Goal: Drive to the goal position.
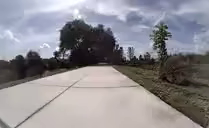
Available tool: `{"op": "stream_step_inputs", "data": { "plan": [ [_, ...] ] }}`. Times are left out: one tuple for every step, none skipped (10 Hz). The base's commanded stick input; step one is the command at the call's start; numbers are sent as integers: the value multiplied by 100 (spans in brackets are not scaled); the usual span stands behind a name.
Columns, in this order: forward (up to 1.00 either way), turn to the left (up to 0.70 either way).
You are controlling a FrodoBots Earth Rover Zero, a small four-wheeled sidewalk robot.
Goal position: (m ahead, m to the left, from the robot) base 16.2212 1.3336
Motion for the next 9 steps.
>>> {"op": "stream_step_inputs", "data": {
  "plan": [
    [85, 0],
    [85, 0],
    [85, 0],
    [85, 0],
    [85, 0],
    [85, 0],
    [85, 0],
    [85, 0],
    [85, 0]
  ]
}}
